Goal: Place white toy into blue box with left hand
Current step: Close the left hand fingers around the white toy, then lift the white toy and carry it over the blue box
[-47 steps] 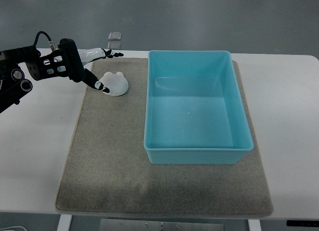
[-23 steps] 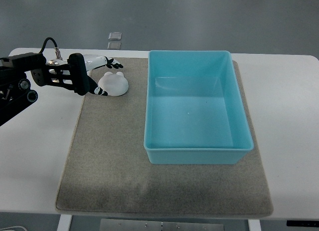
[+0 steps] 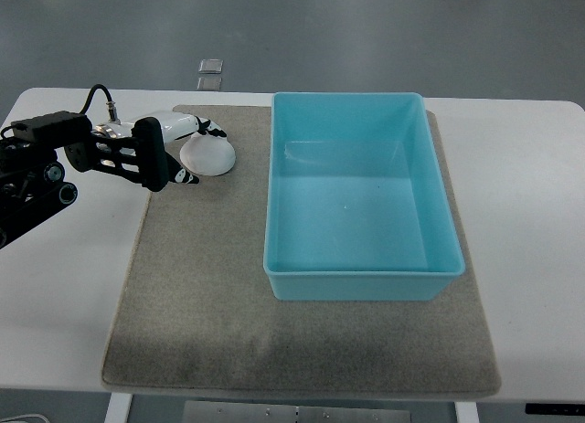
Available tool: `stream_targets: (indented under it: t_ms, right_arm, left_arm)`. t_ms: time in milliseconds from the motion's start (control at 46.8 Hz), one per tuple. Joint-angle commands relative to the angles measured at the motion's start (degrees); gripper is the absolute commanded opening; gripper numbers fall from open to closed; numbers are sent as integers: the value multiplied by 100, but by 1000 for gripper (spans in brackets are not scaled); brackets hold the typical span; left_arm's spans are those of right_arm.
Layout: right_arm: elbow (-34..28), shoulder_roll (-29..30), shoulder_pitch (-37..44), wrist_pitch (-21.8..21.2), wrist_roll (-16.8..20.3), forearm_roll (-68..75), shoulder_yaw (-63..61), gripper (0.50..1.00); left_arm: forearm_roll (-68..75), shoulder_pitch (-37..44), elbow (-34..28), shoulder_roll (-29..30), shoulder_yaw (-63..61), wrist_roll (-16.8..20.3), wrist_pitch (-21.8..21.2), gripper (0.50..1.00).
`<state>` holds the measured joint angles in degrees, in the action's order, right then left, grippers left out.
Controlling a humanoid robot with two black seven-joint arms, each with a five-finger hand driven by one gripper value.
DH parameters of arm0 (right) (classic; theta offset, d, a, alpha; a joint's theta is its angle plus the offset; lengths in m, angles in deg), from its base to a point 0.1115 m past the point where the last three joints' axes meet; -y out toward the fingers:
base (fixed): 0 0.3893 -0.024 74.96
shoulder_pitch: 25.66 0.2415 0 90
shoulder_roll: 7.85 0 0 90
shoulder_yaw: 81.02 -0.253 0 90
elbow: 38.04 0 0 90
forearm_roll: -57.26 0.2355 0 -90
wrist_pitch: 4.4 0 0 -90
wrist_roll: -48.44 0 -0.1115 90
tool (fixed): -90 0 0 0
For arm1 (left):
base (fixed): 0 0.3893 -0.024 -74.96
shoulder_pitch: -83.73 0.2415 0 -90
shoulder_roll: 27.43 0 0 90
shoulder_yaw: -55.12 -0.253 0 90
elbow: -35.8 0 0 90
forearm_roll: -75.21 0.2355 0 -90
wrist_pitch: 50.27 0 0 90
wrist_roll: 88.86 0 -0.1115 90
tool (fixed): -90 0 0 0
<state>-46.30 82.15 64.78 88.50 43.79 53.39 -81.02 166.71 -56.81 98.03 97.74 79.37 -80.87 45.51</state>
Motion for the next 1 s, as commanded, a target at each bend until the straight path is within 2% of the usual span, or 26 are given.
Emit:
stream_targets:
  t_ms: [0, 128, 214, 257, 299, 684, 898, 983]
  right_arm:
    - [0, 0, 0, 0, 0, 0, 0, 936]
    - [0, 0, 0, 0, 0, 0, 0, 936]
    - [0, 0, 0, 0, 0, 0, 0, 936]
    - [0, 0, 0, 0, 0, 0, 0, 936]
    - [0, 0, 0, 0, 0, 0, 0, 936]
    - [0, 0, 0, 0, 0, 0, 0, 938]
    - [0, 0, 0, 0, 0, 0, 0, 936]
    - [0, 0, 0, 0, 0, 0, 0, 936]
  left_arm:
    - [0, 0, -45, -11, -16, 0, -59, 806]
    - [0, -9, -133, -19, -16, -9, -86, 632]
    - [0, -18, -238, -37, -16, -87, -95, 566]
    - [0, -18, -265, -37, -16, -114, -121, 516]
    - [0, -26, -274, -46, -16, -132, -147, 500]
    - [-62, -219, -212, -54, 203, -202, -165, 500]
    - [-88, -808, 192, -72, 397, -184, -130, 500]
    - [-97, -905, 359, -265, 388, -184, -121, 500]
